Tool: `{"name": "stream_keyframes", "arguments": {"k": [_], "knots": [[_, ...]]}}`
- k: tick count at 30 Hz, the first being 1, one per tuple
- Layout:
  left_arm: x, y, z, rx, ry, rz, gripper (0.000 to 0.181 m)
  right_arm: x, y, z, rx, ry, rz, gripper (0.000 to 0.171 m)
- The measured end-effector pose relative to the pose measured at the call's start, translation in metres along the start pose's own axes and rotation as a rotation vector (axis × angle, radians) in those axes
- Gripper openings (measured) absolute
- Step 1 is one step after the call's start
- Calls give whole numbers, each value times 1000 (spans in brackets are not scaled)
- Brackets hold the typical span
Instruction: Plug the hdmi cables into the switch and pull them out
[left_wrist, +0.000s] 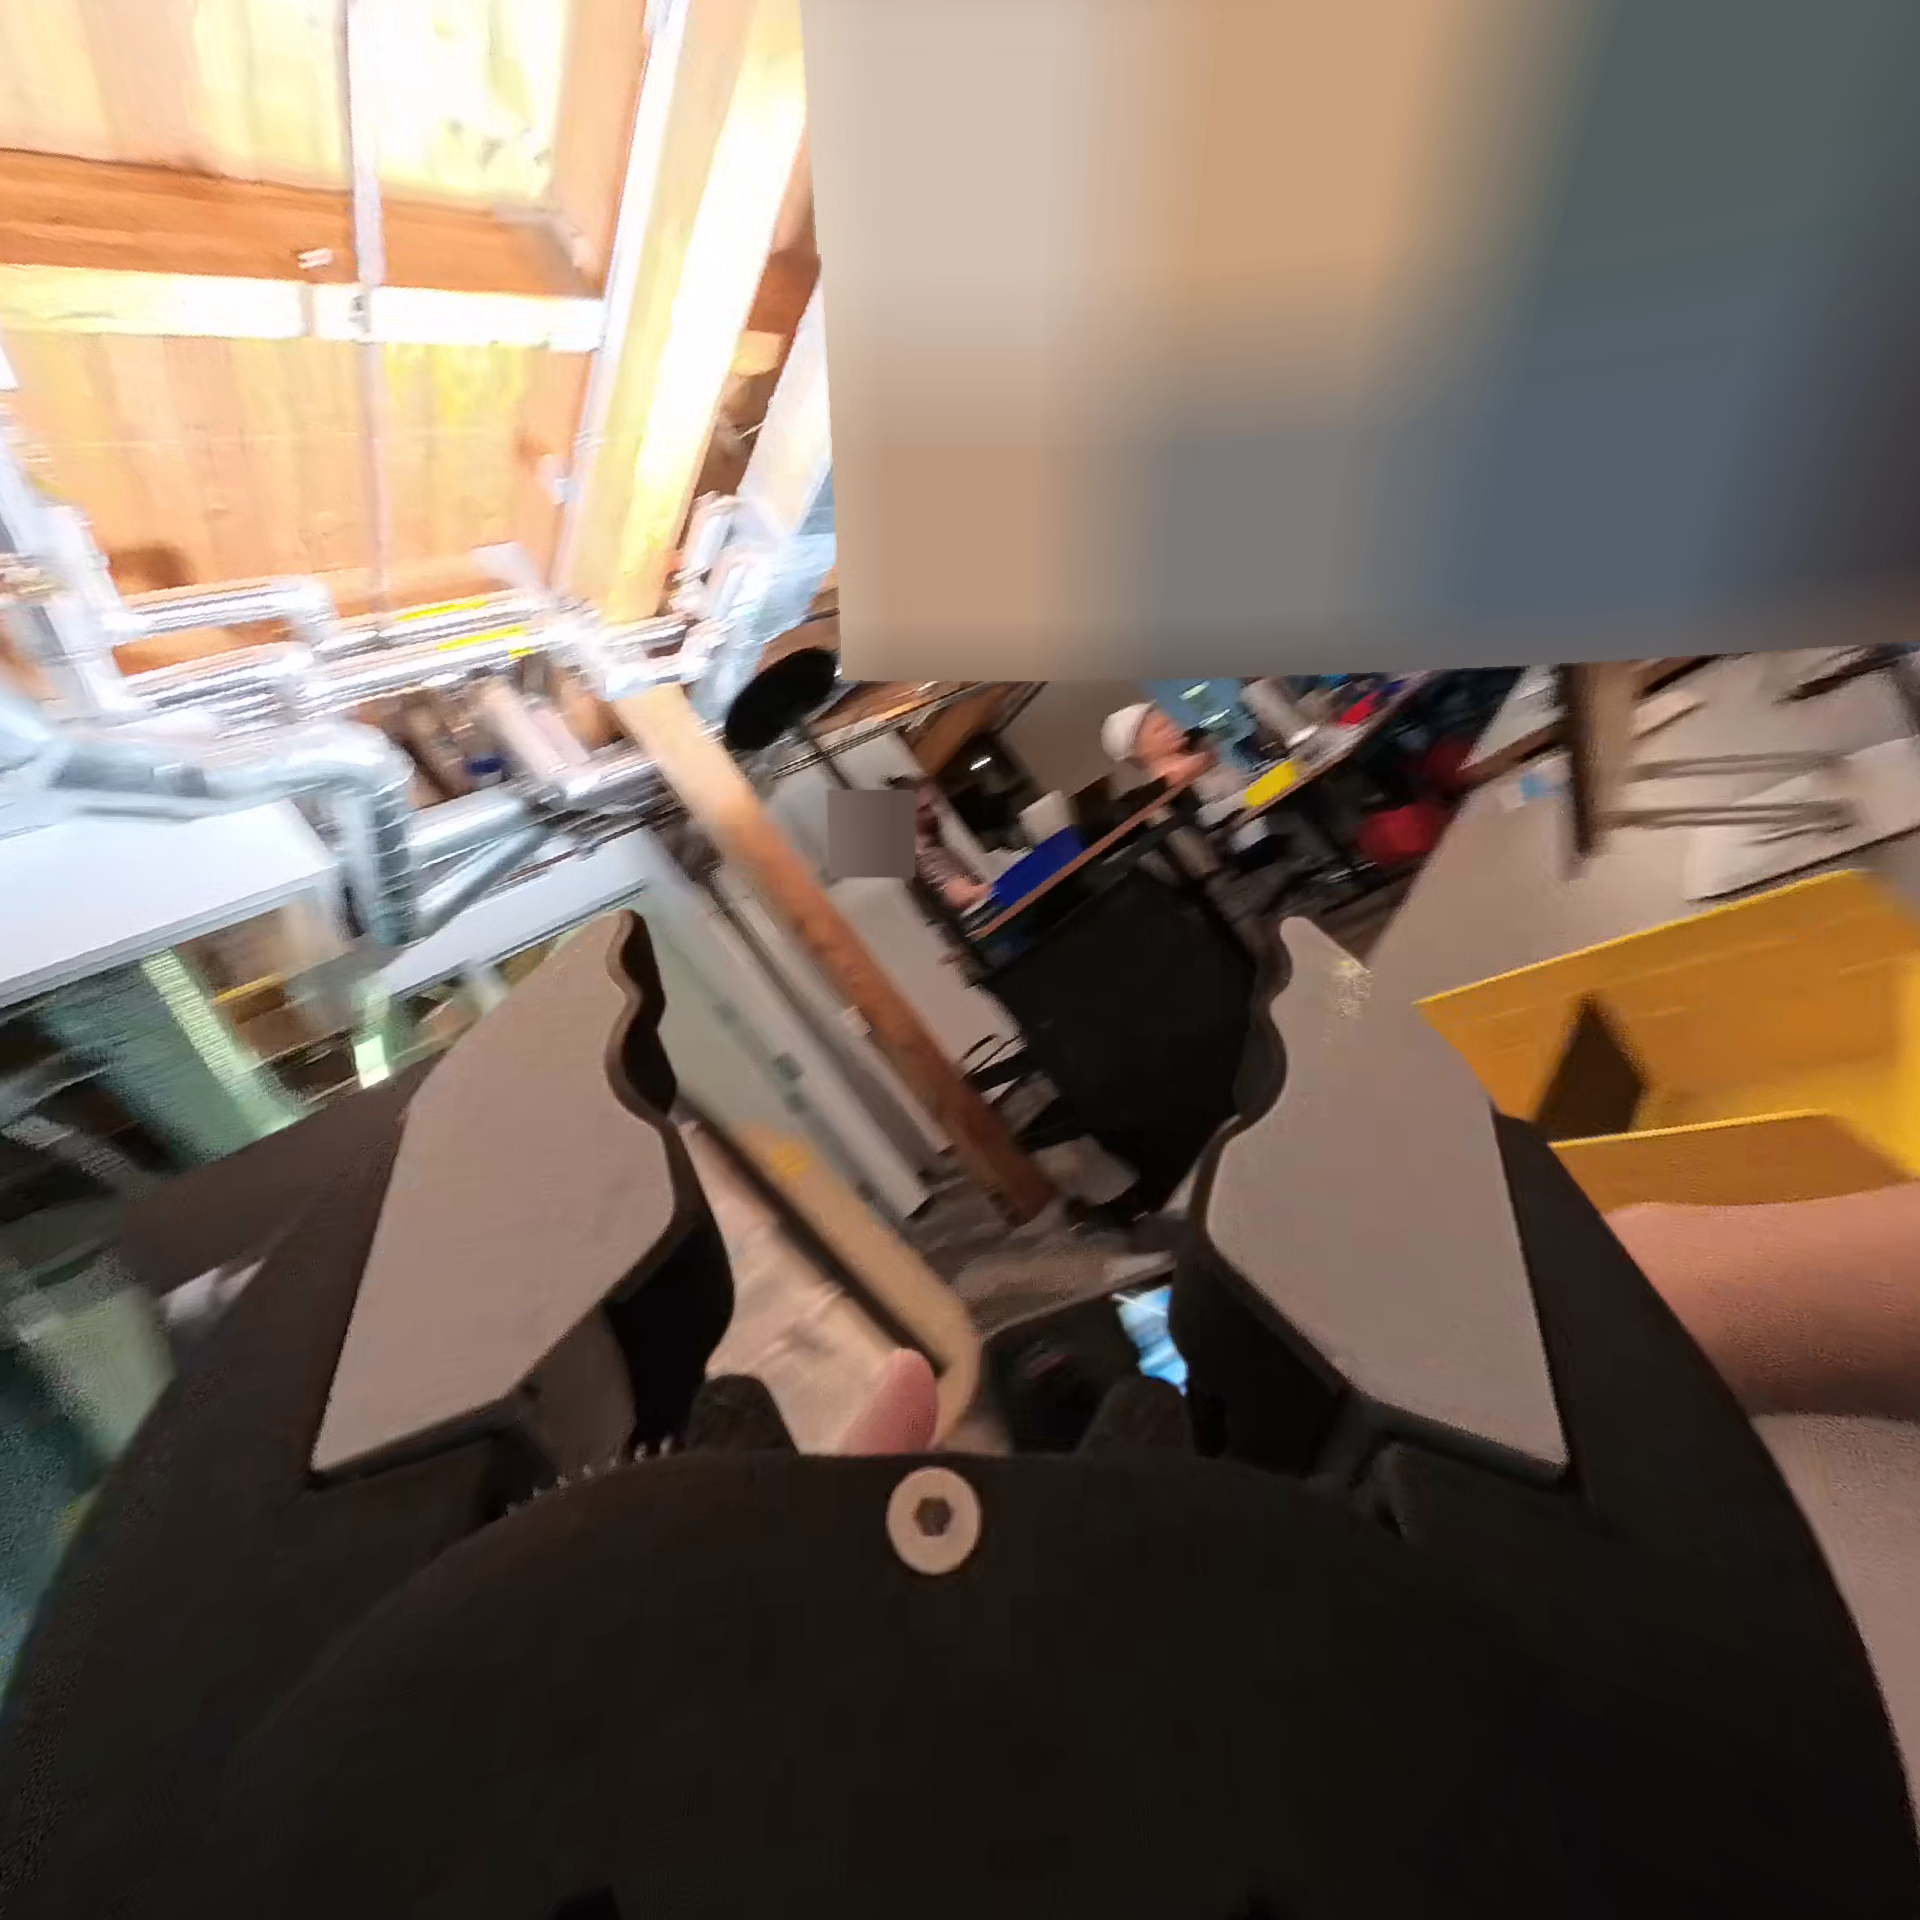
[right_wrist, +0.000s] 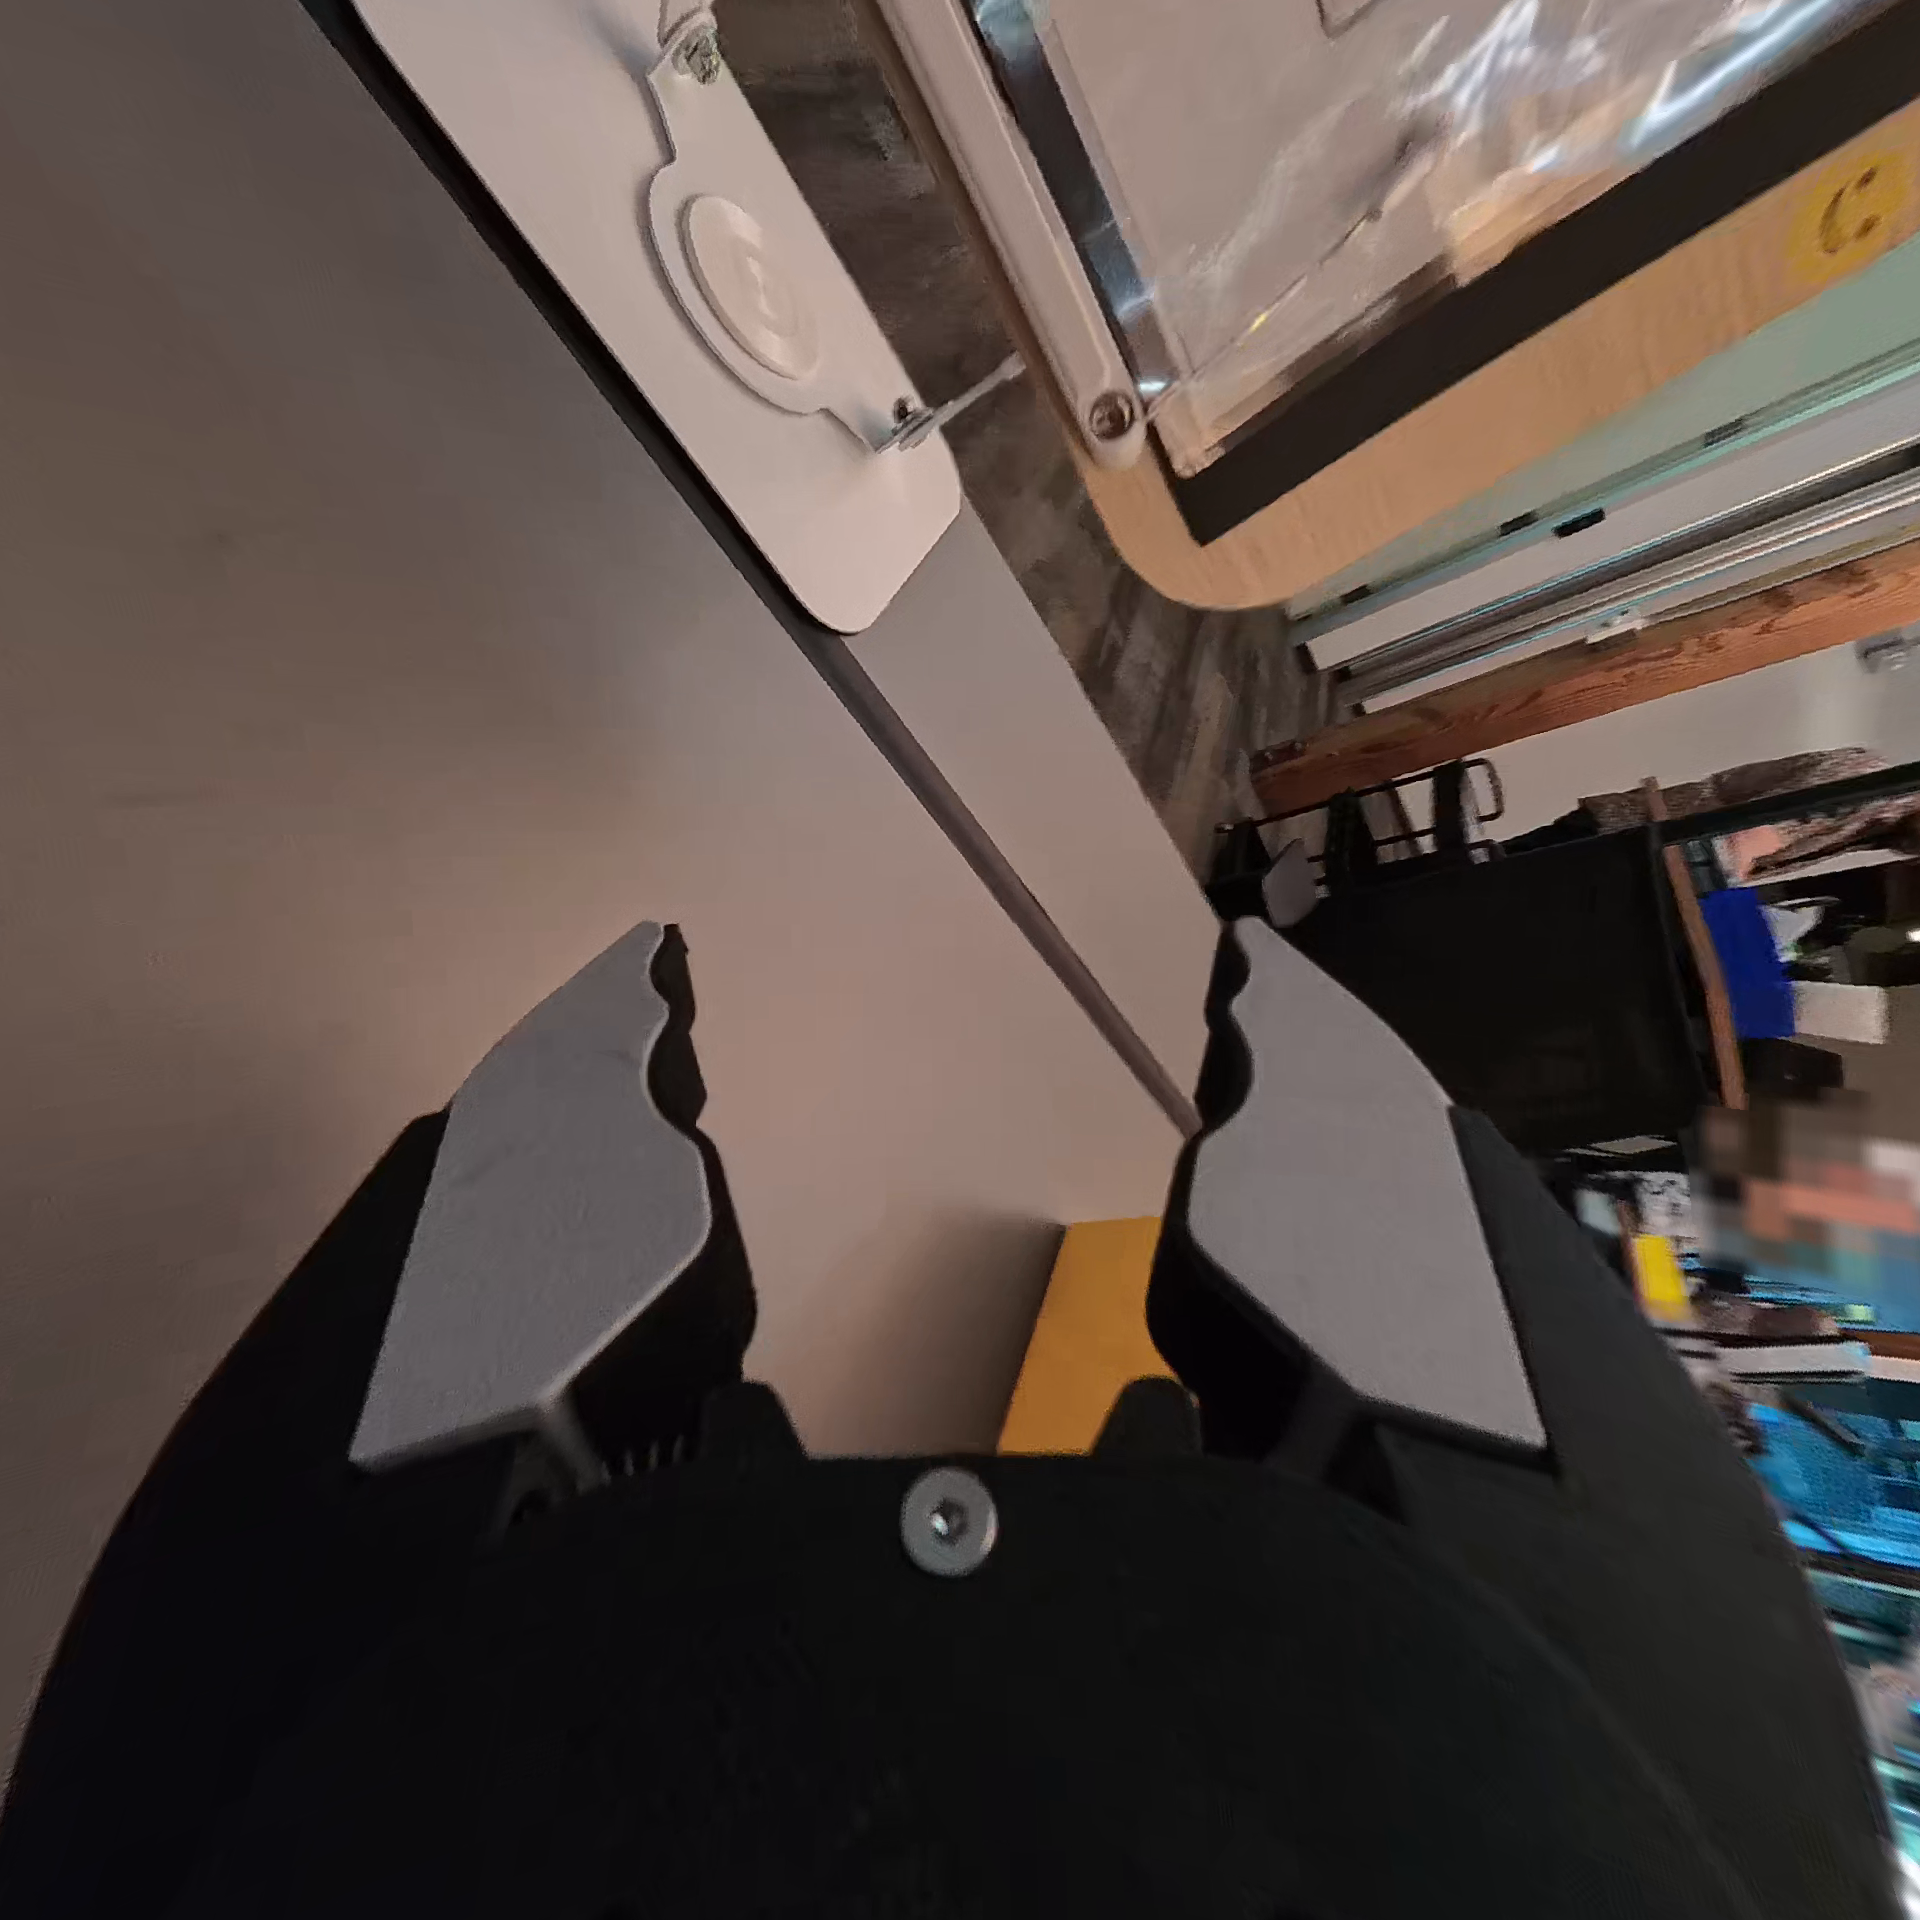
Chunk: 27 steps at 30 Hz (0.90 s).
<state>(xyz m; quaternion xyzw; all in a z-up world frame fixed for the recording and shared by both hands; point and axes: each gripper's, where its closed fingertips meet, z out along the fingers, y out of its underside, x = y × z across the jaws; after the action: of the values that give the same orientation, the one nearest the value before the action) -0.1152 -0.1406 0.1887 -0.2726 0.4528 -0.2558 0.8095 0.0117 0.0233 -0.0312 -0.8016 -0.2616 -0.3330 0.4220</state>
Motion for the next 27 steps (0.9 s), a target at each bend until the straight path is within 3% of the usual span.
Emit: {"name": "stream_keyframes", "arguments": {"k": [3, 5, 8, 11, 14, 17, 24, 27], "knots": [[-86, 21, -29, -153, -238, -21, 101, 6, 14, 17, 7, -78, 132, 93], [-144, 57, -65, -357, -416, -77, 94, 9, 26, 33, 24, -133, 236, 88], [-196, 113, -134, -666, -567, -237, 95, 0, 37, 51, 56, -254, 368, 81], [-230, 133, -200, -806, -752, -329, 88, 7, 21, 41, 170, -279, 411, 70], [-244, 139, -249, -914, -864, -375, 79, 27, -7, 12, 331, -236, 387, 56], [-238, 159, -281, -1061, -877, -465, 67, 44, -27, -20, 430, -212, 385, 52], [-224, 250, -323, -1439, -931, -538, 81, 52, -45, -53, 496, -205, 357, 52], [-234, 271, -333, -1447, -1043, -508, 84, 44, -45, -49, 474, -214, 332, 52]]}}
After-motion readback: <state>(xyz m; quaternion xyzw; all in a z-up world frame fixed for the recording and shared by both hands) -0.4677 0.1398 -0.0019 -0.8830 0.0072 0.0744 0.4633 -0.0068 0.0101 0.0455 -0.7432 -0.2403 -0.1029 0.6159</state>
